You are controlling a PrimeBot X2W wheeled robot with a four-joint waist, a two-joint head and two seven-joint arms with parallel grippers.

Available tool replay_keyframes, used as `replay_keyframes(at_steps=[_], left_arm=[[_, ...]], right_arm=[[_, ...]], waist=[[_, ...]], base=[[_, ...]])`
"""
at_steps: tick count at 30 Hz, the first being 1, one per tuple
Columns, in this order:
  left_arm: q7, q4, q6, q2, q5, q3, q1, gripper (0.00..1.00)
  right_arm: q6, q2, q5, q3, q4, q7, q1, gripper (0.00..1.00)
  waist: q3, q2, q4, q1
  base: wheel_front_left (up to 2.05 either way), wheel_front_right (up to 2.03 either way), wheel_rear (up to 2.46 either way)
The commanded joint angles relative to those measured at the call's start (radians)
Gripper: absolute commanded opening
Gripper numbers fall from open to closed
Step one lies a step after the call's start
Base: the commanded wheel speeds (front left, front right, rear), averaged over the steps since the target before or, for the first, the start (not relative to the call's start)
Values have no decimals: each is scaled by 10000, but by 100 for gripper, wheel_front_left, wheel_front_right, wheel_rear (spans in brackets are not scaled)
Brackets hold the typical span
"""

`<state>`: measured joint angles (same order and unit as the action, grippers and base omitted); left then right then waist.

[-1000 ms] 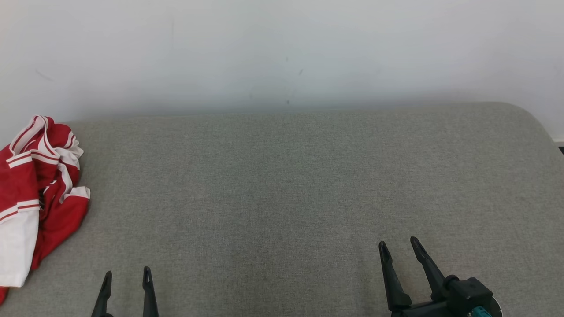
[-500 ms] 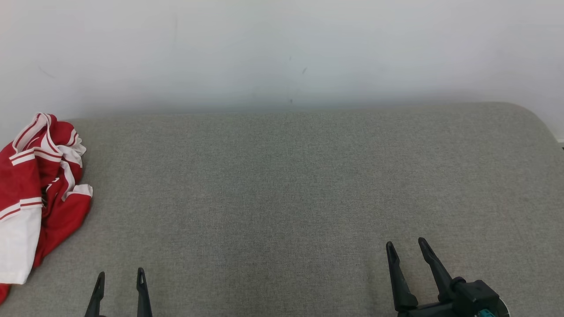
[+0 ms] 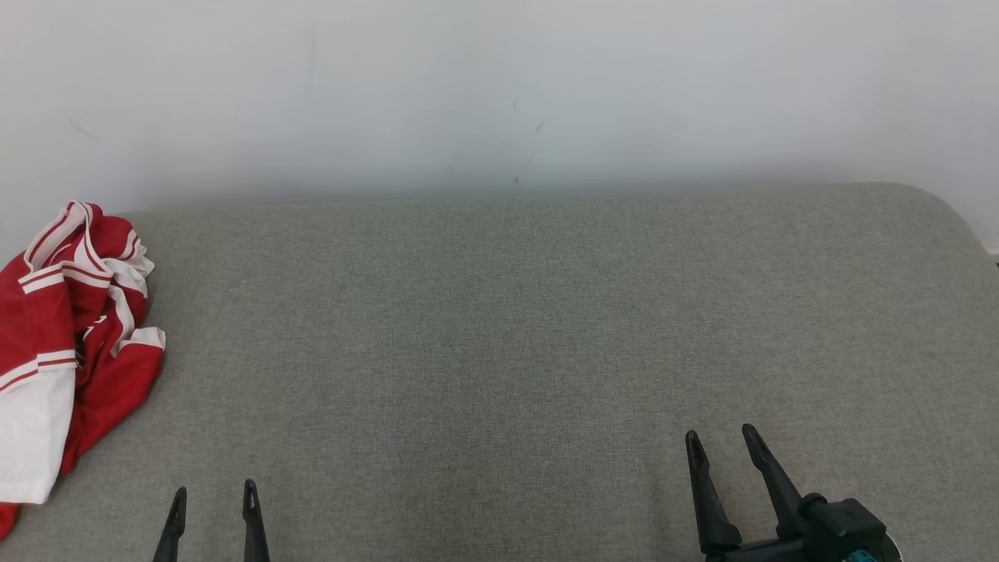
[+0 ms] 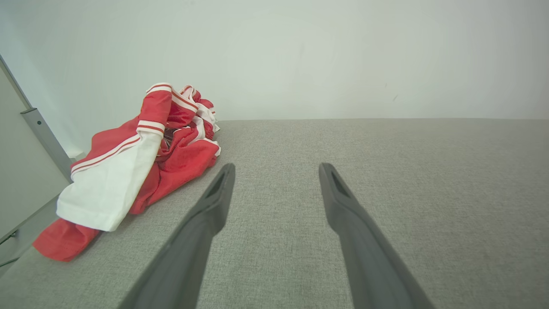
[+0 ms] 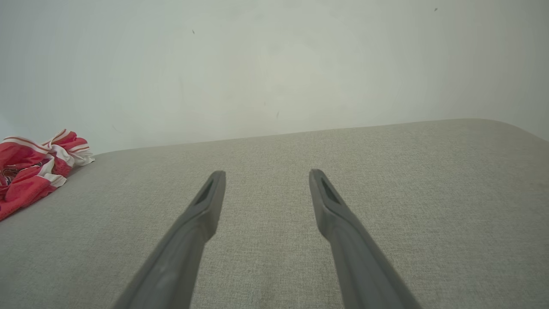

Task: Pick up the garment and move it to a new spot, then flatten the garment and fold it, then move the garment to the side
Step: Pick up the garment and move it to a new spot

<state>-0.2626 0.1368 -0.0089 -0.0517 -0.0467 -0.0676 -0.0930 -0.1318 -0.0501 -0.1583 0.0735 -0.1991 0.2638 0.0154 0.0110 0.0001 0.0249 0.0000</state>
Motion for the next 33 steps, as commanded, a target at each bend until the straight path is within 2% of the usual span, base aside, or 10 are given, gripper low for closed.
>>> replay_keyframes(at_steps=[1, 15, 33], left_arm=[[-35, -17, 28, 18, -34, 14, -46, 100], [-35, 50, 50, 20, -115, 81, -23, 100], [-35, 131, 93, 19, -118, -1, -278, 100]], right_arm=[[21, -1, 4, -7, 13, 14, 33, 100], [21, -1, 15, 19, 23, 13, 122, 100], [21, -1, -83, 78, -81, 11, 346, 100]], waist=[[-2, -1, 6, 0], [9, -1, 315, 0], [6, -1, 2573, 0]], base=[[0, 0, 0], [0, 0, 0], [0, 0, 0]])
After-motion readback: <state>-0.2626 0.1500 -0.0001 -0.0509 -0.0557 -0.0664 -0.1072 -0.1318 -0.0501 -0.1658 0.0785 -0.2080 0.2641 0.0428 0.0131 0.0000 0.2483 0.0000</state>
